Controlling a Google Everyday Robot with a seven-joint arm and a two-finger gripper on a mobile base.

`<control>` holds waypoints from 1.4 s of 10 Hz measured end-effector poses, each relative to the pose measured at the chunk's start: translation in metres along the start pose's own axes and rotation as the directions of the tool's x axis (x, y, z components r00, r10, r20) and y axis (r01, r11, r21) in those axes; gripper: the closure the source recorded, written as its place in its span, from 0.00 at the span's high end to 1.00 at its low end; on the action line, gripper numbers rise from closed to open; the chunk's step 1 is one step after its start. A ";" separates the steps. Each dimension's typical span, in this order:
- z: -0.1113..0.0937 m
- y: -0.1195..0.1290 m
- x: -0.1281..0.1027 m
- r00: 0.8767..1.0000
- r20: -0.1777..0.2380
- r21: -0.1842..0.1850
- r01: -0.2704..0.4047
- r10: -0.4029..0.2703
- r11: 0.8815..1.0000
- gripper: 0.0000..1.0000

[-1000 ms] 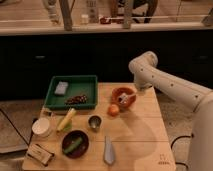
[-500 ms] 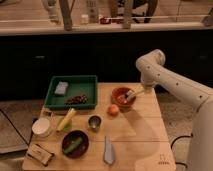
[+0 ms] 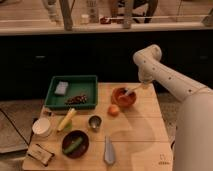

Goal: Wipe red bowl with brush

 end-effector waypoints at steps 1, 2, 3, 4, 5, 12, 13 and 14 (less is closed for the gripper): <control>0.000 0.000 0.002 1.000 -0.001 0.000 -0.004 0.004 1.000 0.00; 0.001 0.001 0.003 1.000 -0.002 -0.001 -0.004 0.004 1.000 0.00; 0.000 0.000 0.002 1.000 -0.002 0.000 -0.003 0.003 1.000 0.00; 0.000 0.000 0.001 1.000 -0.002 0.000 -0.001 0.001 1.000 0.00; 0.000 0.000 0.001 1.000 -0.002 0.000 -0.001 0.001 1.000 0.00; 0.001 0.001 0.004 1.000 -0.003 -0.001 -0.004 0.004 1.000 0.00; 0.001 0.001 0.004 1.000 -0.003 -0.001 -0.004 0.004 1.000 0.00; 0.001 0.001 0.004 1.000 -0.003 -0.001 -0.004 0.004 1.000 0.00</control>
